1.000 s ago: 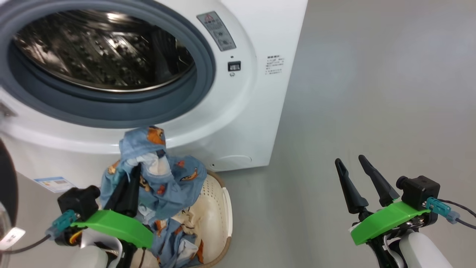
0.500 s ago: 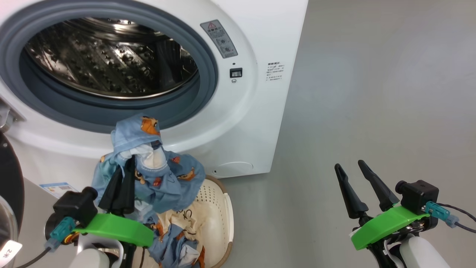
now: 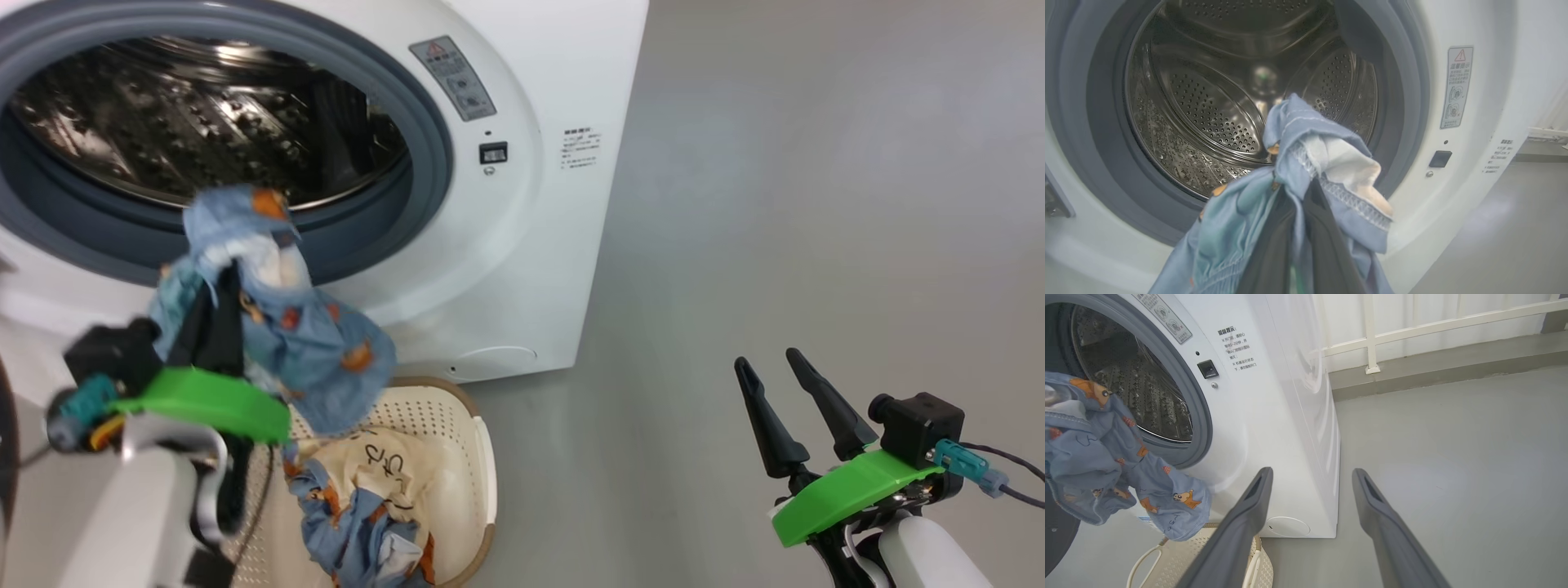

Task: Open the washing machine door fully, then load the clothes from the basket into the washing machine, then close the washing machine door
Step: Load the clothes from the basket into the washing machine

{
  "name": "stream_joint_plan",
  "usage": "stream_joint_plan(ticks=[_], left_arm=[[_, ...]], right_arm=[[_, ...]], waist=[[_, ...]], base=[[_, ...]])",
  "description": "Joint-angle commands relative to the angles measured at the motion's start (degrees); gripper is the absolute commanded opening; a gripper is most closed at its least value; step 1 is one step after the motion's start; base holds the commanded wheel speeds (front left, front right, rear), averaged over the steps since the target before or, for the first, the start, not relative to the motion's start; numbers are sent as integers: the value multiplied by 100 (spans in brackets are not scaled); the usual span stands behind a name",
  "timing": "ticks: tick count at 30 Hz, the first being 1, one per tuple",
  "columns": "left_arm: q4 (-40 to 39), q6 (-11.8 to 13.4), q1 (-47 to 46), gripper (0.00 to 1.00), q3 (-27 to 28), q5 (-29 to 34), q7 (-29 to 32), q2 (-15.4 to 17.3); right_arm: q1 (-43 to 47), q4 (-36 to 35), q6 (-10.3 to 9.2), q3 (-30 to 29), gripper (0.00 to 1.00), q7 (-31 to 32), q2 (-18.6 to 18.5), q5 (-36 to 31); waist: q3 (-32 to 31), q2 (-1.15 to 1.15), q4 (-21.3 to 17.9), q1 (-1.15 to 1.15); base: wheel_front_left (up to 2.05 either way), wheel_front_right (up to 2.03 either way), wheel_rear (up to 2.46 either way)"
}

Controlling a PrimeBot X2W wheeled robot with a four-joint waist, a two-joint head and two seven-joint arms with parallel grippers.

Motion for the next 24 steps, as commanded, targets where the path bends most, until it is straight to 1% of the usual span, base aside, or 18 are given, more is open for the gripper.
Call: stream_joint_plan(ticks=[1, 5, 7, 8, 12, 18, 24], left_arm=[[-88, -27, -265, 0, 242, 38, -37, 177], [403, -96, -882, 0, 373, 38, -37, 229], [769, -129, -1211, 0, 406, 46, -37, 275], [1126, -147, -1551, 0, 419, 81, -37, 328], [1774, -176, -2254, 0, 486, 175, -37, 463], [2563, -224, -3299, 0, 497, 370, -37, 699], [3113, -230, -4213, 0, 491, 561, -37, 999]], right_arm=[[-48, -152, 48, 125, 100, -44, -45, 77], [-130, -207, 48, 105, 100, -44, -29, 58], [-188, -235, 48, 117, 100, -44, -11, 48], [-248, -268, 48, 117, 100, -44, 7, 38], [-368, -354, 48, 122, 100, -44, 54, -2], [-533, -493, 48, 69, 100, -44, 198, -43], [-709, -605, 48, 63, 100, -44, 424, -74]], waist=[[117, 0, -102, 0], [372, 0, -252, 0], [512, 0, -345, 0], [671, 0, -435, 0], [1075, 0, -628, 0], [1771, 0, -946, 0], [2364, 0, -1264, 0]], base=[[0, 0, 0], [0, 0, 0], [0, 0, 0], [0, 0, 0], [0, 0, 0], [0, 0, 0], [0, 0, 0]])
